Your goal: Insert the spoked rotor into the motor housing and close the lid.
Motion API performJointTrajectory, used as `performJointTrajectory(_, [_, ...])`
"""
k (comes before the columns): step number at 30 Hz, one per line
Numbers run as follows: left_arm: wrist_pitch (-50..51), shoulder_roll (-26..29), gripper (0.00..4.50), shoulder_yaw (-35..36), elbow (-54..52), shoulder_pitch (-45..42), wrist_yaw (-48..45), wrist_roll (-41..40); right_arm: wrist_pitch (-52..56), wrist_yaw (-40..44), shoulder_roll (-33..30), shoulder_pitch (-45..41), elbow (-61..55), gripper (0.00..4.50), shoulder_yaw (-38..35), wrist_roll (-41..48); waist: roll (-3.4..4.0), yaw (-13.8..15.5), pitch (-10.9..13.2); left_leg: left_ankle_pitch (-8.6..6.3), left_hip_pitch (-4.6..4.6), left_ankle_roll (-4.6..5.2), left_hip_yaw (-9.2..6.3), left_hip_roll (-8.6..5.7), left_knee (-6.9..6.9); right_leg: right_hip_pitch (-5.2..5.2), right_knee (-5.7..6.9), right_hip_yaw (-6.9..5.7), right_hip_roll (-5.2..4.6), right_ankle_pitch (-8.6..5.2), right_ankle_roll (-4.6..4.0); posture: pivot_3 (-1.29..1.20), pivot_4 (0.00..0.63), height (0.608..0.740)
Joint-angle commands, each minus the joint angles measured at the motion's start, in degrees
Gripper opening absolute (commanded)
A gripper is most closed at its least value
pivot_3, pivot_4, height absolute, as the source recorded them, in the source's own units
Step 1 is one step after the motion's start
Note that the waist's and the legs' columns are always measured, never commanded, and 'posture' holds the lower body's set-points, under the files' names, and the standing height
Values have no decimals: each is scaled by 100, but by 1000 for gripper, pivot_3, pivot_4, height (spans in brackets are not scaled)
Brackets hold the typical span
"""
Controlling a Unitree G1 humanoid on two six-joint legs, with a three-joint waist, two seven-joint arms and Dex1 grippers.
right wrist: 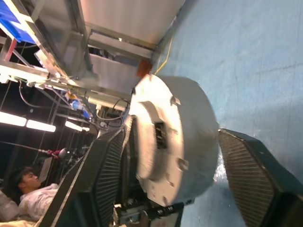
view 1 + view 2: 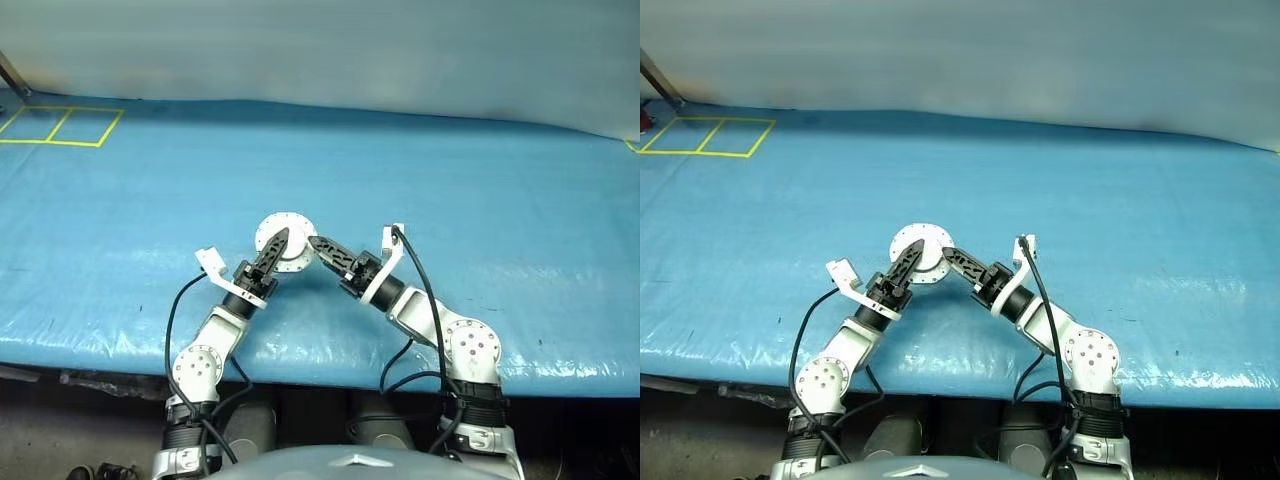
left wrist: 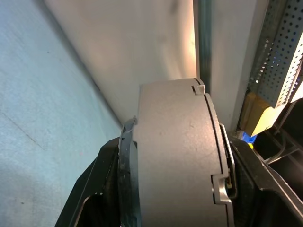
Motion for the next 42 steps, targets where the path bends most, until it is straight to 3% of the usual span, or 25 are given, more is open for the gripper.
performJointTrajectory(1, [-549, -460, 2658, 289, 11, -88, 406, 142, -461, -48, 108, -119, -183, 3491, -51, -292, -1, 8, 1, 0, 0, 0, -1, 0, 0, 0, 0, -1, 1, 0, 0, 0, 150, 740])
performJointTrajectory(7, [-2106, -684, 2658, 1121, 498, -542, 1724, 499, -814, -100, 100, -98, -120, 3491, -95, -701, -5, 23, 1, 0, 2, -1, -2, -1, 1, 3, 0, 0, 0, 2, 2, 0, 150, 740])
performJointTrajectory(12, [-2709, -426, 2658, 1713, 810, -995, 2310, 382, -921, -114, 155, -47, -165, 3491, -136, -810, -18, 42, 8, 0, 3, -2, -1, -1, 1, 5, -1, 0, 1, 3, 3, 0, 150, 740])
performJointTrajectory(15, [-2967, -120, 2658, 1824, 1035, -1137, 2535, 923, -1073, -135, 215, 6, -202, 3491, -150, -954, -30, 107, 11, 0, -1, -1, -8, -5, 5, 9, -3, 0, 2, 6, 9, 0, 150, 740])
performJointTrajectory(18, [-2849, 89, 3420, 1569, 987, -1086, 2446, 1390, -1097, -113, 205, 24, -297, 3527, -128, -1022, -31, 105, 11, 0, 1, -1, -5, -7, 5, 13, -8, 1, 1, 7, 9, 0, 150, 740])
performJointTrajectory(21, [-3058, 221, 4412, 1701, 1014, -1162, 3217, 2026, -1020, -162, 204, -30, -326, 3527, -139, -936, -30, 94, 11, 1, 8, -1, -5, -6, 5, 15, -5, 2, 2, 7, 9, 0, 150, 740])
performJointTrajectory(26, [-4422, 248, 4486, 2131, 477, -1065, 3619, 2786, -950, -218, 93, -173, -124, 3527, -182, -984, -33, 0, 12, 0, 23, -3, -3, 5, 1, 18, 3, 2, 11, 5, 5, 0, 150, 740])
performJointTrajectory(31, [-4751, 480, 4486, 2291, 3, -879, 4086, 3527, -1058, -268, -3, -428, 102, 3527, -411, -1077, -36, 102, 14, 0, 18, -5, -7, 0, 0, 17, 1, 2, 9, 6, 4, 0, 150, 740])
performJointTrajectory(34, [-4851, 638, 4486, 1986, -355, -843, 3688, 3684, -1568, 56, -117, -401, -53, 3527, -242, -1662, -38, 141, 14, 0, 16, -5, -6, -4, 2, 21, -1, 3, 6, 6, 6, 0, 150, 740])
performJointTrajectory(38, [-4212, 2068, 4486, -832, -890, -382, 401, 4470, -3471, 815, -1018, -50, -167, 3527, 716, -4073, -38, 183, 15, 3, 10, -10, -7, -8, 5, 21, -1, -1, 5, 5, 6, 0, 150, 740])
performJointTrajectory(42, [-3504, 2939, 4486, -2138, -869, -359, -768, 4993, -4398, 1669, -2123, 182, 207, 3527, 1027, -5209, -2, 21, -1, -6, 38, 4, 52, -8, -2, 18, -3, 37, -7, 7, 10, 0, 150, 740])
